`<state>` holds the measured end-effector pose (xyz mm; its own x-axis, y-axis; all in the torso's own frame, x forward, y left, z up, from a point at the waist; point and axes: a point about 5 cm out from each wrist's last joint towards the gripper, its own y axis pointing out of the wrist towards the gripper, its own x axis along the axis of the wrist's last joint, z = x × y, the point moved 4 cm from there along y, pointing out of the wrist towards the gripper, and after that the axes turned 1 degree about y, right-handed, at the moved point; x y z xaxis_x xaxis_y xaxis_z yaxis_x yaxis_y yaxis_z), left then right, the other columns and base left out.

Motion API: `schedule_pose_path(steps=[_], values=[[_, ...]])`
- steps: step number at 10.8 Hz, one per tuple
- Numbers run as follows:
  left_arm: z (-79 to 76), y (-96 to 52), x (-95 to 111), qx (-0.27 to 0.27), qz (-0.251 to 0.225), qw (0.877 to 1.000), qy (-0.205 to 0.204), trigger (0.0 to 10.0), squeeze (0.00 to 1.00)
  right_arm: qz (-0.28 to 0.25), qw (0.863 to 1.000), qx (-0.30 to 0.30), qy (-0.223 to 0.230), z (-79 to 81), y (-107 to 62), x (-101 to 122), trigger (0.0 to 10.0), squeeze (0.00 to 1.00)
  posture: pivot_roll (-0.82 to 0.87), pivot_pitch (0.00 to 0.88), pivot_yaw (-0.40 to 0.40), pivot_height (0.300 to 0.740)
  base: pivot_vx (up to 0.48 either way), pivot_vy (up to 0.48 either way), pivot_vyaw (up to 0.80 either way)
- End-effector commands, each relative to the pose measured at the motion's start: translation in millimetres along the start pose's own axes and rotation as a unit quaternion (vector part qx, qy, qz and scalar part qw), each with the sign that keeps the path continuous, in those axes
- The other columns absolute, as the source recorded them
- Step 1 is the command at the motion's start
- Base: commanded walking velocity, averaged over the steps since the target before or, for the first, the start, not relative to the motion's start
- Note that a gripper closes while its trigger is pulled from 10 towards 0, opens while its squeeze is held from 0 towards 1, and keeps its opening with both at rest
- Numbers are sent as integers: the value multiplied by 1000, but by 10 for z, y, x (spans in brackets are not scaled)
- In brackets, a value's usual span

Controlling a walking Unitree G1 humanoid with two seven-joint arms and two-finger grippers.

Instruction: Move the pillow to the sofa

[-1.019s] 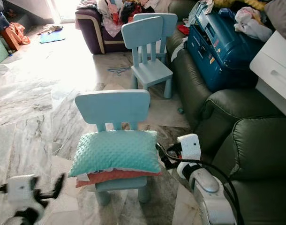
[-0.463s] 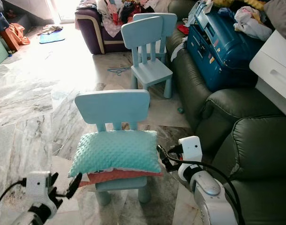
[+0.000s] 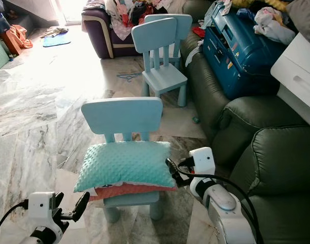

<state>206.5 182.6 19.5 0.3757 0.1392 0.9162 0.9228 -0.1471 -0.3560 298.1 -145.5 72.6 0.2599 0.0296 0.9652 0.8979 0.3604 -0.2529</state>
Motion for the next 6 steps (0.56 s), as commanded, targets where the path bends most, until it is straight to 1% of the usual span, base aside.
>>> schedule_pose_path(steps=[1, 2, 6], values=[[42, -37, 0, 11, 1, 1000, 2, 10000, 0, -5, 1000, 10, -1, 39, -16, 47, 10000, 0, -156, 142, 20, 717, 0, 0, 0], [54, -50, -8, 14, 3, 1000, 3, 10000, 0, -4, 1000, 14, -1, 52, -22, 45, 10000, 0, -156, 145, 19, 692, 0, 0, 0], [46, -55, -14, 17, 4, 1000, 1, 10000, 0, -3, 1000, 21, -5, 68, -17, 54, 10000, 0, -158, 148, 16, 633, 0, 0, 0]])
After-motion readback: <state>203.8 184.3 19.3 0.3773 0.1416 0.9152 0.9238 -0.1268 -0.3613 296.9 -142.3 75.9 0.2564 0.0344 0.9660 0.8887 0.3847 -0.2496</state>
